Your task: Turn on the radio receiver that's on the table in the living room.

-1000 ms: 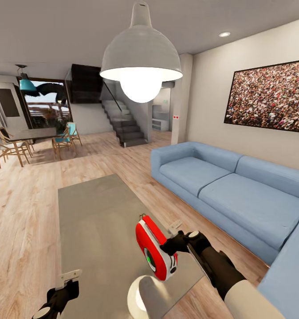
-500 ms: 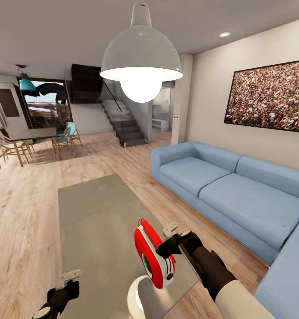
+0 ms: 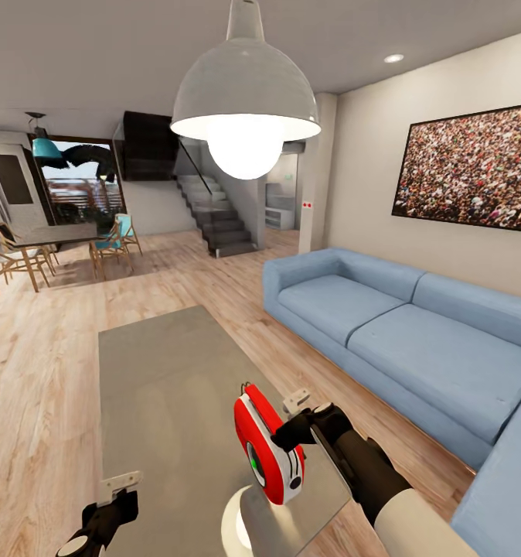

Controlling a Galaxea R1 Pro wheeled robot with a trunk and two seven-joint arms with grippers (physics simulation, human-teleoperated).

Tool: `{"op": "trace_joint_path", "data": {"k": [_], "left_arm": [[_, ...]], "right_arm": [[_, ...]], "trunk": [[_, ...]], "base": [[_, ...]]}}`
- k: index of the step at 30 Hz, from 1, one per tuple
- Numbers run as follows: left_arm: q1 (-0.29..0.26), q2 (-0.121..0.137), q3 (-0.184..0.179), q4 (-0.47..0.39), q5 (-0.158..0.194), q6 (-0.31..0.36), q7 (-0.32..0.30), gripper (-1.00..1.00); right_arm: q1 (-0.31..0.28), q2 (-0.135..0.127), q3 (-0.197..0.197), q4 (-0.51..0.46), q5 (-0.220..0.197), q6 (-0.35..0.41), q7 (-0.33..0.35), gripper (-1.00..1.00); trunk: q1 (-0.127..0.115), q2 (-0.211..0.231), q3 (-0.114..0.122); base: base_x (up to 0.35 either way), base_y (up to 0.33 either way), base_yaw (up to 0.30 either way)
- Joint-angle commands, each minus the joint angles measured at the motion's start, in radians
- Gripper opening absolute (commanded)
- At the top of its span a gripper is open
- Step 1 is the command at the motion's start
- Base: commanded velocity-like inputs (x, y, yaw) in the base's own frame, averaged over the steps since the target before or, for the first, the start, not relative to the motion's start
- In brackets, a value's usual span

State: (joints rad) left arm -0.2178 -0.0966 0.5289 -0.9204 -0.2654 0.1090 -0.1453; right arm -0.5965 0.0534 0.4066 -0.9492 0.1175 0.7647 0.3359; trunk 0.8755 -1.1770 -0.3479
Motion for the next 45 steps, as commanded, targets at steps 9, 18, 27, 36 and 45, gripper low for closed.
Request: {"op": "trace_joint_path", "data": {"k": [9, 18, 27, 36, 45], "left_arm": [[0.0, -0.002, -0.003, -0.004, 0.01, 0.006, -0.003, -1.0], [0.0, -0.002, -0.001, -0.005, 0.009, 0.001, -0.001, -1.0], [0.0, -0.006, -0.001, -0.005, 0.009, -0.001, 0.001, -1.0], [0.0, -0.006, 0.0, -0.005, 0.009, -0.002, 0.003, -1.0], [0.0, -0.006, 0.0, -0.005, 0.008, -0.003, 0.003, -1.0]], "right_arm": [[0.0, 0.0, 0.0, 0.0, -0.004, -0.002, -0.001, -1.0], [0.0, 0.0, -0.001, 0.0, -0.008, -0.006, -0.002, -1.0], [0.0, 0.0, -0.002, 0.0, -0.01, -0.007, -0.002, -1.0], [0.0, 0.0, -0.001, 0.0, -0.01, -0.007, -0.002, -1.0], [0.0, 0.0, 0.0, 0.0, -0.01, -0.006, 0.002, -1.0]], "trunk": [[0.0, 0.0, 0.0], [0.004, -0.007, -0.003], [0.038, -0.07, -0.031], [0.073, -0.133, -0.059], [0.107, -0.196, -0.088]], "base": [[0.0, 0.0, 0.0], [0.0, 0.0, 0.0], [0.0, 0.0, 0.0], [0.0, 0.0, 0.0], [0.0, 0.0, 0.0]]}}
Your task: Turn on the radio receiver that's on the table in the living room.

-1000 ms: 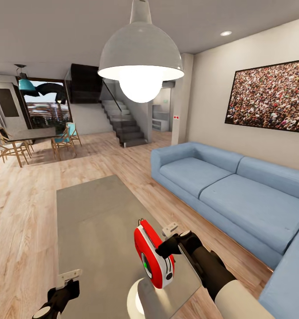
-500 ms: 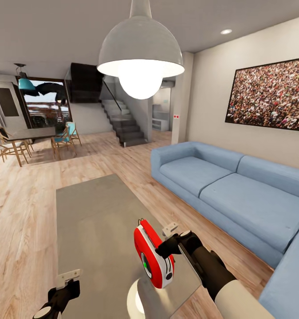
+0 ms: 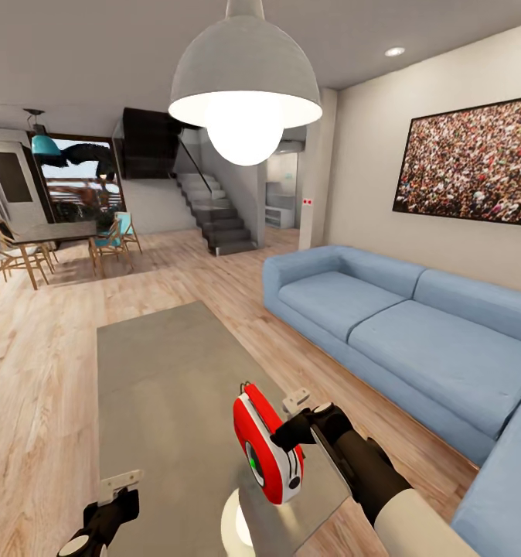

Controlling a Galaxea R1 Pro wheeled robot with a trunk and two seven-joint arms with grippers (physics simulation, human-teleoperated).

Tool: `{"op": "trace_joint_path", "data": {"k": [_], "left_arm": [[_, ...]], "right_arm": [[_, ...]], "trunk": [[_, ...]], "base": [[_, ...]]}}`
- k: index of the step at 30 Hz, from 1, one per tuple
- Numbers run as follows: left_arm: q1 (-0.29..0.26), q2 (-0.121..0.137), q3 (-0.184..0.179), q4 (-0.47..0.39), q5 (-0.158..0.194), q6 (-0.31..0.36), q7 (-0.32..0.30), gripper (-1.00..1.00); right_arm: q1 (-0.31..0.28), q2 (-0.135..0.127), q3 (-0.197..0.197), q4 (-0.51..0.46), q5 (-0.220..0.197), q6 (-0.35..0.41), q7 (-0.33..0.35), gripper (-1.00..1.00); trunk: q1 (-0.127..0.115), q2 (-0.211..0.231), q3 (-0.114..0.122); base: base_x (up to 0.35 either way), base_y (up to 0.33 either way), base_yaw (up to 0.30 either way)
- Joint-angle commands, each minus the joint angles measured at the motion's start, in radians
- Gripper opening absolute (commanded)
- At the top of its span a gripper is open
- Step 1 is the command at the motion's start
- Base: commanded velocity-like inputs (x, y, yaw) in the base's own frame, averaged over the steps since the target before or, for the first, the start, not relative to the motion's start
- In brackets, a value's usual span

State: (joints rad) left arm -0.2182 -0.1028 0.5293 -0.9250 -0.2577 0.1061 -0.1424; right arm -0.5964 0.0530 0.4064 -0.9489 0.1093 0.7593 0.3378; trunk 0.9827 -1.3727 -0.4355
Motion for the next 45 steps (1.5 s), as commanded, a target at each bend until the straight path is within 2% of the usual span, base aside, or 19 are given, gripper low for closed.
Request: {"op": "trace_joint_path", "data": {"k": [1, 16, 35, 45], "left_arm": [[0.0, 0.0, 0.0, 0.0, 0.0, 0.0, 0.0, -1.0], [0.0, 0.0, 0.0, 0.002, 0.0, 0.0, 0.001, -1.0], [0.0, 0.0, -0.001, 0.001, 0.002, 0.001, 0.0, -1.0], [0.0, 0.0, -0.002, 0.002, 0.0, 0.001, 0.0, -1.0]], "right_arm": [[0.0, 0.0, 0.0, 0.0, -0.002, 0.0, 0.0, -1.0], [0.0, 0.001, -0.001, -0.001, -0.002, -0.001, 0.007, -1.0], [0.0, -0.001, -0.002, 0.0, -0.002, -0.003, 0.009, -1.0], [0.0, -0.001, -0.002, 0.0, -0.002, -0.008, 0.009, -1.0]], "trunk": [[0.004, -0.007, -0.003], [0.061, -0.112, -0.05], [0.061, -0.112, -0.05], [0.1, -0.182, -0.081]], "base": [[0.0, 0.0, 0.0], [0.0, 0.0, 0.0], [0.0, 0.0, 0.0], [0.0, 0.0, 0.0]]}}
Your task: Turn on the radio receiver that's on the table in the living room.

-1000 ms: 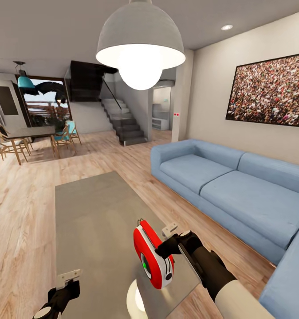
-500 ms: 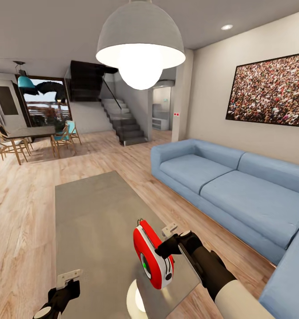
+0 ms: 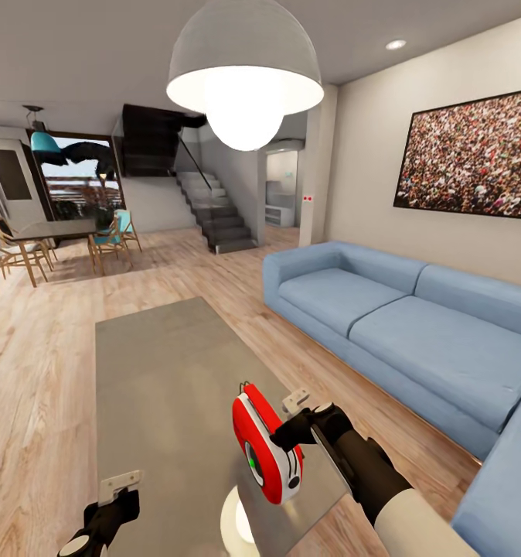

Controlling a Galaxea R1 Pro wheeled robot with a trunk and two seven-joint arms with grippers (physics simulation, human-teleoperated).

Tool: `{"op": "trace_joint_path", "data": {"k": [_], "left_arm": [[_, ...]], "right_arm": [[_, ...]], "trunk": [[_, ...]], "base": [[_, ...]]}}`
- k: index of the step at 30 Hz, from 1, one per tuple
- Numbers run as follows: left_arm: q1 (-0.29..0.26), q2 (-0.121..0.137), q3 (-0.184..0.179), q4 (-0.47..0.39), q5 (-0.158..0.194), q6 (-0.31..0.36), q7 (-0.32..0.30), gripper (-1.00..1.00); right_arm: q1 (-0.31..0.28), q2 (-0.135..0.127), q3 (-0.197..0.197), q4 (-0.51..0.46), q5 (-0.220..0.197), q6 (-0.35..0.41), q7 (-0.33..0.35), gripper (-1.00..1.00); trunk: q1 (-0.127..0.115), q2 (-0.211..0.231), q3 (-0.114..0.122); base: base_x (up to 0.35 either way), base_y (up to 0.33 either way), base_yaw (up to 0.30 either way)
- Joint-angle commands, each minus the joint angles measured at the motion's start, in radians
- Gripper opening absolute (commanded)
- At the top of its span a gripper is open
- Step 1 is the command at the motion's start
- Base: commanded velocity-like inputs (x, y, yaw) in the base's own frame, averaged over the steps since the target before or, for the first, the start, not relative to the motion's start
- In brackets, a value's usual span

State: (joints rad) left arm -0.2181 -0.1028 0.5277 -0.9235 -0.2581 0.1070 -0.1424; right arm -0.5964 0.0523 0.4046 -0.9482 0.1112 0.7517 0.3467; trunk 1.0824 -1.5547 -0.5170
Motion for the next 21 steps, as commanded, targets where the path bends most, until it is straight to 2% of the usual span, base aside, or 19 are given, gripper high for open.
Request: {"op": "trace_joint_path", "data": {"k": [1, 5, 21], "left_arm": [[0.0, 0.0, 0.0, 0.0, 0.0, 0.0, 0.0, -1.0], [0.0, 0.0, 0.0, 0.0, -0.001, -0.001, 0.001, -1.0], [0.0, 0.0, -0.003, 0.0, -0.003, 0.0, 0.0, -1.0]], "right_arm": [[0.0, 0.0, 0.0, 0.0, -0.004, 0.0, 0.0, -1.0], [0.0, 0.0, 0.0, 0.0, -0.004, 0.0, 0.001, -1.0], [0.0, 0.0, 0.0, 0.0, -0.004, 0.0, 0.002, -1.0]], "trunk": [[0.004, -0.007, -0.003], [0.019, -0.035, -0.016], [0.019, -0.035, -0.016]], "base": [[0.0, 0.0, 0.0], [0.0, 0.0, 0.0], [0.0, 0.0, 0.0]]}}
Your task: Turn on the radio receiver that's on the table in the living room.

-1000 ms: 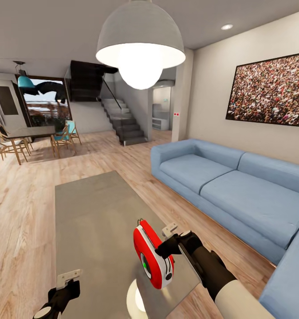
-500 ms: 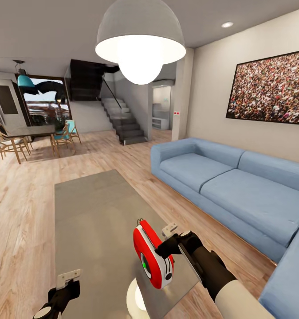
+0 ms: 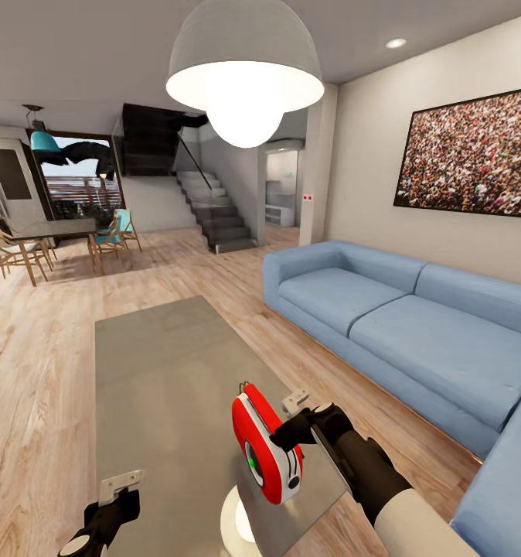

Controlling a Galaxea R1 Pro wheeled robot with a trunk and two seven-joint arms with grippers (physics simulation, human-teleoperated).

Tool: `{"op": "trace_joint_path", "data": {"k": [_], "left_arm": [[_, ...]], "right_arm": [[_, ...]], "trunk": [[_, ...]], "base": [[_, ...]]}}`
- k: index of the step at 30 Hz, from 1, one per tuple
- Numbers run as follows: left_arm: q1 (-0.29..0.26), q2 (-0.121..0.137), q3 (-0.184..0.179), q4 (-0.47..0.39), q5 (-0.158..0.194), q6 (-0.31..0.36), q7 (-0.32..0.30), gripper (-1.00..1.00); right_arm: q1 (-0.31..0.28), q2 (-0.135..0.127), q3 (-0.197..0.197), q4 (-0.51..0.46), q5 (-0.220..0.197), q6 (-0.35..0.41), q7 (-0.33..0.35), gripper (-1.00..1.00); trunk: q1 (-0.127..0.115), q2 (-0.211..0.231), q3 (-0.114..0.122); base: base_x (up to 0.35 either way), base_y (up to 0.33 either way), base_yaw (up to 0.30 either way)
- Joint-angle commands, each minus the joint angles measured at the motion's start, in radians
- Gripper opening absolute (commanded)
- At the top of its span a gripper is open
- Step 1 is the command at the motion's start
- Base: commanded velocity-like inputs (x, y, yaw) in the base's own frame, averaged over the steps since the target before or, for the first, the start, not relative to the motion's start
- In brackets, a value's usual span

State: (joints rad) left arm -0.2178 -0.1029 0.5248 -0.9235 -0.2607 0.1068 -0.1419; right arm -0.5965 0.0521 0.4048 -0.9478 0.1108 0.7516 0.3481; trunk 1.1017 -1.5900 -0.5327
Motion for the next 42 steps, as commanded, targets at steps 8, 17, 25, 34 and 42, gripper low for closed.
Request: {"op": "trace_joint_path", "data": {"k": [8, 17, 25, 34, 42], "left_arm": [[0.0, 0.0, 0.003, 0.0, 0.001, -0.001, 0.0, -1.0], [0.0, 0.0, 0.003, 0.0, 0.001, -0.001, 0.001, -1.0], [0.0, 0.0, 0.003, 0.0, 0.001, -0.001, 0.001, -1.0], [0.0, 0.0, 0.002, 0.0, 0.001, -0.001, 0.001, -1.0], [0.0, -0.001, 0.0, 0.001, 0.0, -0.001, 0.001, -1.0]], "right_arm": [[0.0, 0.0, -0.001, -0.001, -0.003, 0.0, 0.0, -1.0], [0.0, 0.0, 0.0, -0.001, -0.003, 0.0, 0.0, -1.0], [0.0, 0.0, -0.001, -0.001, -0.003, 0.0, 0.0, -1.0], [0.0, 0.0, 0.0, -0.001, -0.003, 0.0, 0.0, -1.0], [0.0, 0.0, 0.0, -0.001, -0.003, 0.0, 0.0, -1.0]], "trunk": [[0.023, -0.042, -0.019], [0.05, -0.091, -0.041], [0.05, -0.091, -0.041], [0.073, -0.133, -0.059], [0.096, -0.175, -0.078]], "base": [[0.0, 0.0, 0.0], [0.0, 0.0, 0.0], [0.0, 0.0, 0.0], [0.0, 0.0, 0.0], [0.0, 0.0, 0.0]]}}
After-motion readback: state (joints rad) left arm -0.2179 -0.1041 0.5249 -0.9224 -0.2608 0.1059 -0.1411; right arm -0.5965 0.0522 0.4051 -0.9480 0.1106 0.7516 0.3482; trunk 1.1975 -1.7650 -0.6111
